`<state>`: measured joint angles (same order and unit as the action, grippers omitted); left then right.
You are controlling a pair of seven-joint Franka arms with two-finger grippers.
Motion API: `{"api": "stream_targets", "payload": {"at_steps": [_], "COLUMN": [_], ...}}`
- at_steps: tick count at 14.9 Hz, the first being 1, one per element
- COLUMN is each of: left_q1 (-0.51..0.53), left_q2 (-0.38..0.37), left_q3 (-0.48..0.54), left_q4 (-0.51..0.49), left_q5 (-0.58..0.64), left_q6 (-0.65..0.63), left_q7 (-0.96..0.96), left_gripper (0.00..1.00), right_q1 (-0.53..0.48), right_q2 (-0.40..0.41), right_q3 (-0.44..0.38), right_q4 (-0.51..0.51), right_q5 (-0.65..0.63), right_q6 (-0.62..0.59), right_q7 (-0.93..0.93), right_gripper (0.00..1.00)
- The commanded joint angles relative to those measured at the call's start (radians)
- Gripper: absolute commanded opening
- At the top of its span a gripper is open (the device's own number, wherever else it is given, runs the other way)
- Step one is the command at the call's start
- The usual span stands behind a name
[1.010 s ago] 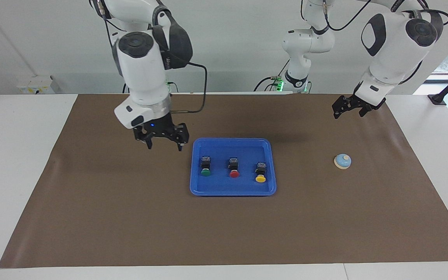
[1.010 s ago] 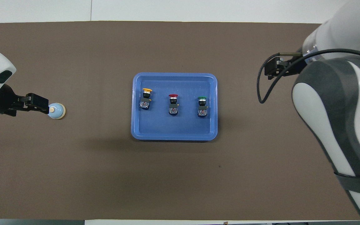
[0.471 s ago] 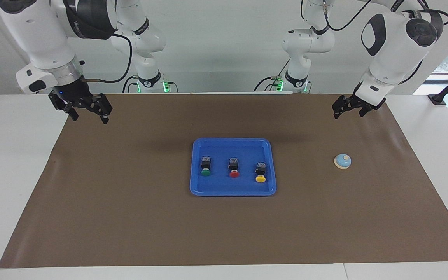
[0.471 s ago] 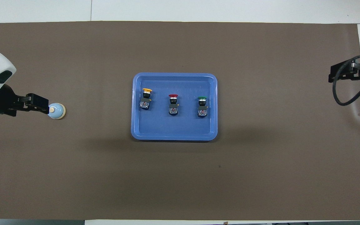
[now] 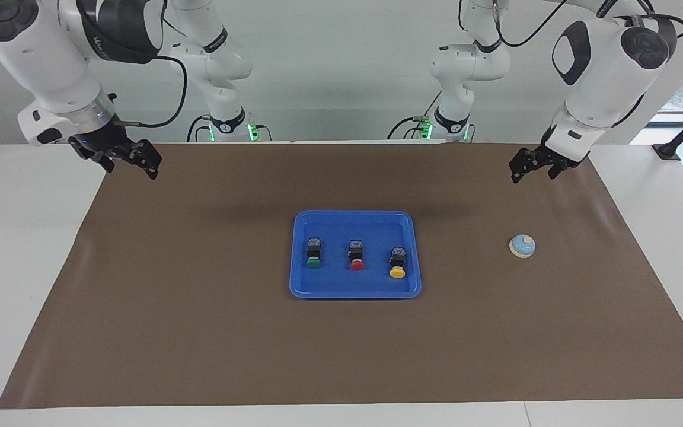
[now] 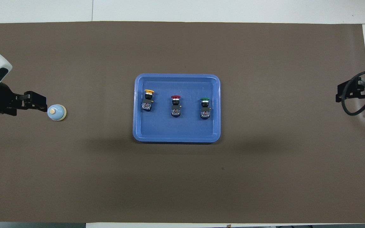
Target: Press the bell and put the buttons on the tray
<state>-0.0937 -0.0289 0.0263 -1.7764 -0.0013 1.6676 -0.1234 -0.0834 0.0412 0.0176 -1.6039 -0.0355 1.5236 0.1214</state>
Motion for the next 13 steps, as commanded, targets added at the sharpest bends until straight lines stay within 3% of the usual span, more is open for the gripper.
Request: {"api": "stream_targets", "payload": {"at_steps": [1, 3, 7, 9, 13], "left_q1": [0.049, 0.08, 0.089, 0.088, 0.103], "left_q2": [-0.034, -0.034, 0.042, 0.099, 0.141], "left_q3": [0.003, 0.001, 0.003, 0.003, 0.004], "left_q4": [-0.087, -0.135, -0.241, -0.248, -0.299], "left_q5": [-0.006, -0.006, -0.005, -0.005, -0.005], "left_q6": [0.084, 0.162, 0.372, 0.429, 0.532], "left_q7": [-0.01, -0.005, 0.01, 0.01, 0.039], "left_gripper": [0.0, 0.0, 0.0, 0.0, 0.0], "right_q1": [-0.021, -0.019, -0.027, -0.035, -0.05], "right_q2": [-0.066, -0.07, -0.07, -0.07, -0.061], "right_q3": [0.016, 0.016, 0.015, 0.015, 0.009], "right_q4": [-0.106, -0.113, -0.111, -0.111, -0.096], "right_q5": [-0.004, -0.004, -0.004, -0.004, -0.014], "right_q6": [0.055, 0.055, 0.052, 0.053, 0.111], "right_q7": [-0.029, -0.029, -0.031, -0.029, -0.02], "right_gripper": [1.0, 1.0, 1.0, 1.0, 1.0]}}
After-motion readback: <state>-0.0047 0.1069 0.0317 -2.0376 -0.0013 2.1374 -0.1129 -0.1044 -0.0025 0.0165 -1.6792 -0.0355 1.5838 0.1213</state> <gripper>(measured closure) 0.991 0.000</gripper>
